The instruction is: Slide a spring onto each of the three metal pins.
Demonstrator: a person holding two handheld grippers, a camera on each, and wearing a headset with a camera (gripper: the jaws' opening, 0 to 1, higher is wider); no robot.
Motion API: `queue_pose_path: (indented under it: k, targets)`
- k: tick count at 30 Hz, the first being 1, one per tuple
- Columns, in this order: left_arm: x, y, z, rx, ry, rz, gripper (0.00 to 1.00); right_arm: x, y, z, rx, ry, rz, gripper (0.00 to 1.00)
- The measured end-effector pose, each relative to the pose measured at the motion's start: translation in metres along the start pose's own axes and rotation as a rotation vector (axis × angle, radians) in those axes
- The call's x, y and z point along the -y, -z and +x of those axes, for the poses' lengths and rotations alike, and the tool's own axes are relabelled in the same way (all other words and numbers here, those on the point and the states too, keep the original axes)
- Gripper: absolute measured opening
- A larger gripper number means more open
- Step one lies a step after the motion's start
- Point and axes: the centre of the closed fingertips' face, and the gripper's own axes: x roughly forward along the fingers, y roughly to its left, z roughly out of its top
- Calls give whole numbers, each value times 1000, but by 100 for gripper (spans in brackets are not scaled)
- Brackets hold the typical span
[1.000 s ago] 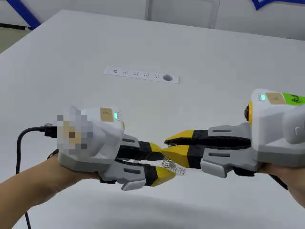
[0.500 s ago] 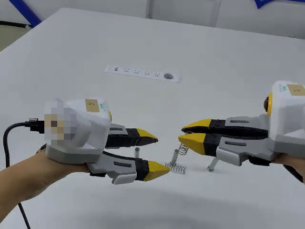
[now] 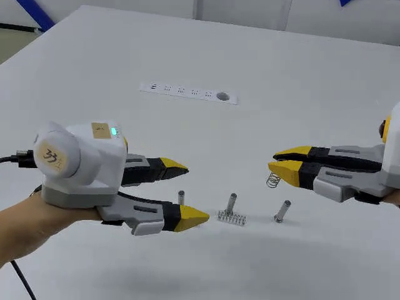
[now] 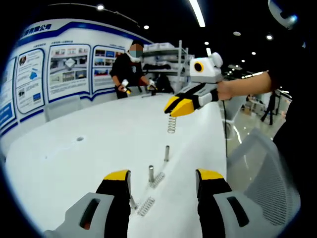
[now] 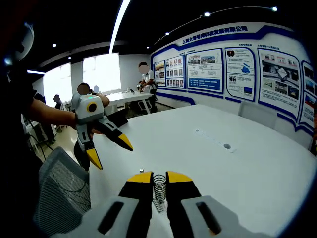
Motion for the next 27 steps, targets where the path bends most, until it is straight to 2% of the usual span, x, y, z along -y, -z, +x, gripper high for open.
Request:
queue_pose_path:
  k: [3,8,14,18,24,27]
  targets:
    - [-5,0,-5,3,-17,-6,58,13,8,-3,-11,36,8,10]
    - [-9,1,-9,5,-36,-13,63,25,25,-7,-34,75,28,10]
    - [-16,6,-13,-7,-72,-23,68,33,41,-8,-46,103,59,10]
    - [-22,6,-16,-7,-98,-31,77,39,50,-7,-56,119,73,10]
    - [-25,8,-20,-10,-112,-38,83,45,61,-4,-56,136,101,10]
    - [-22,10,-22,-12,-101,-50,85,48,64,-2,-55,143,112,10]
